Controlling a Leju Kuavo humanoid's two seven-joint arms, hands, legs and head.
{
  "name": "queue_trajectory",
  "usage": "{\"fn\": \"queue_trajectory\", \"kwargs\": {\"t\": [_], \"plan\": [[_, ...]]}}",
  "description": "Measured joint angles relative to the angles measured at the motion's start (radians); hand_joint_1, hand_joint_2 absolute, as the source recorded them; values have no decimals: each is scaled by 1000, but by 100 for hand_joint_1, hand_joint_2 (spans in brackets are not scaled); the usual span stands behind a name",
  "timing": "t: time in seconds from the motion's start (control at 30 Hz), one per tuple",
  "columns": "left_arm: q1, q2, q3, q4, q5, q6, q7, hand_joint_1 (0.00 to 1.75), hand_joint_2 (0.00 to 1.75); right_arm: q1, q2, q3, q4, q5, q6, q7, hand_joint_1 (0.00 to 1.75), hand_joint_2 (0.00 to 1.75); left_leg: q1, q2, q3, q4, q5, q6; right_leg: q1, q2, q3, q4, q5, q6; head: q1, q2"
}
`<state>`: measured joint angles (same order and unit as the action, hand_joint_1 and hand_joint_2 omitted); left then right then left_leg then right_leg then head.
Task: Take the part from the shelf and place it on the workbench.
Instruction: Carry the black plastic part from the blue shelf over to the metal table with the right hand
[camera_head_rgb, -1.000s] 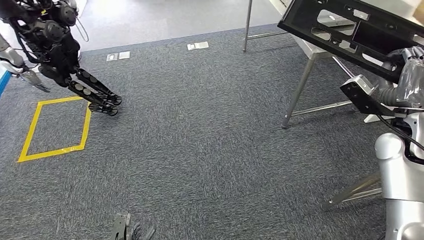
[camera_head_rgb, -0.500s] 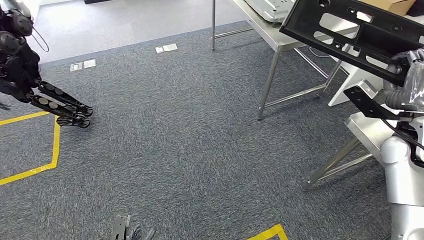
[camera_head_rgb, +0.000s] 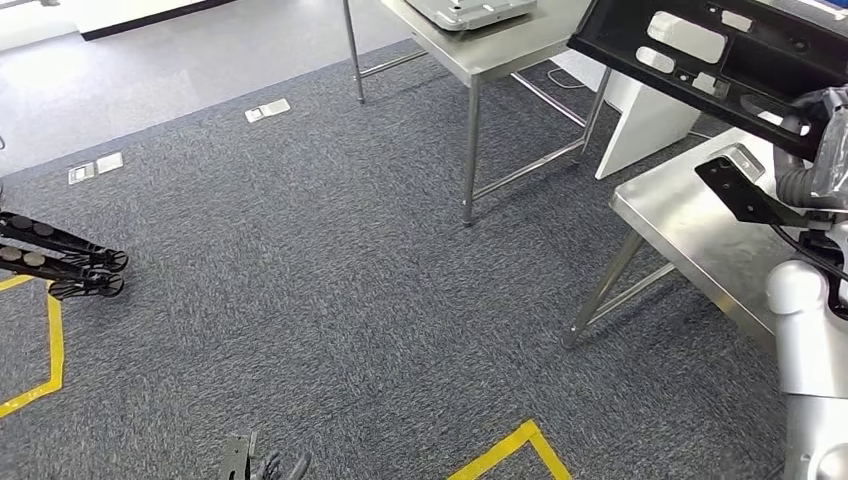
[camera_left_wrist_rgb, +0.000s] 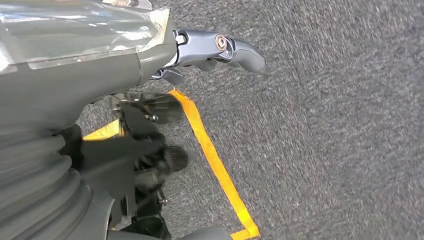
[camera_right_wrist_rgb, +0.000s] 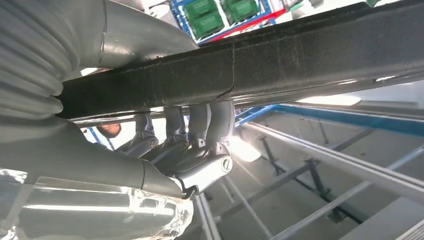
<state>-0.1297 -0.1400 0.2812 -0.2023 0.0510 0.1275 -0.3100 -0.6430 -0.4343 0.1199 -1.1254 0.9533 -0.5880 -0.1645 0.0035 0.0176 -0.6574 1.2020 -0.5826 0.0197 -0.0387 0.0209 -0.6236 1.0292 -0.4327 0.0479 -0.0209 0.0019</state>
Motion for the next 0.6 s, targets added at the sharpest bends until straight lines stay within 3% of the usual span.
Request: {"fn": "queue_trajectory", "kwargs": {"t": [0.07, 0.1, 0.17, 0.23, 0.27, 0.33, 0.37, 0.43, 0.5, 0.57, 0.6], "plan": [[2, 0, 6, 0, 6, 5, -8, 0, 175, -3, 4, 6, 13, -5, -2, -1, 175, 175, 0, -15, -52, 99, -30, 3, 6, 23, -5, 0, 4, -7, -1, 0], [3, -1, 9, 0, 9, 7, -13, 0, 175, -3, 6, 10, 20, -7, -4, -1, 175, 175, -1, -18, -54, 97, -16, 9, 9, 36, -7, 0, 7, -10, -1, 0], [3, -1, 15, 0, 13, 8, -22, 0, 175, -3, 11, 16, 33, -8, -11, -1, 175, 175, -4, -41, -2, -12, 52, 27, 13, 62, -9, 0, 11, -14, -1, 0], [3, 1, 20, 0, 17, 8, -29, 0, 175, -3, 15, 19, 42, -8, -24, 1, 175, 175, -8, -82, 58, -132, 98, 42, 13, 85, -12, -3, 17, -11, 3, 0], [3, 2, 22, 0, 17, 8, -31, 0, 175, -2, 18, 20, 46, -8, -29, 3, 175, 175, -12, -94, 73, -160, 104, 46, 11, 95, -14, -4, 21, -6, 3, 0], [3, 2, 23, 0, 18, 8, -33, 0, 175, 3, 20, 22, 54, -9, -36, 5, 175, 175, -20, -83, 77, -173, 109, 50, 5, 116, -20, -11, 30, 7, 3, 0], [1, 1, 23, 0, 18, 7, -34, 0, 175, 9, 20, 23, 58, -9, -38, 6, 175, 175, -19, -70, 79, -182, 116, 53, 5, 112, -24, -11, 32, 12, 2, 0], [0, 0, 24, -1, 18, 6, -35, 0, 175, 17, 14, 23, 62, -10, -41, 8, 175, 175, -17, -44, 84, -204, 133, 60, 9, 61, -48, 25, 9, 11, 6, 0], [2, -1, 25, -1, 18, 6, -35, 0, 175, 24, 14, 23, 65, -12, -46, 11, 175, 175, -17, -17, 82, -214, 142, 65, 10, 3, -102, 143, -52, 6, 11, 0], [4, -2, 26, 0, 18, 6, -35, 0, 175, 36, 17, 24, 69, -12, -47, 13, 175, 175, -17, 12, 77, -214, 143, 64, 7, -10, -145, 254, -96, 13, 13, 0], [4, -2, 26, 0, 18, 6, -35, 0, 175, 41, 17, 24, 70, -12, -47, 13, 175, 175, -17, 27, 76, -213, 143, 63, 6, -12, -141, 262, -97, 21, 13, 0]]}}
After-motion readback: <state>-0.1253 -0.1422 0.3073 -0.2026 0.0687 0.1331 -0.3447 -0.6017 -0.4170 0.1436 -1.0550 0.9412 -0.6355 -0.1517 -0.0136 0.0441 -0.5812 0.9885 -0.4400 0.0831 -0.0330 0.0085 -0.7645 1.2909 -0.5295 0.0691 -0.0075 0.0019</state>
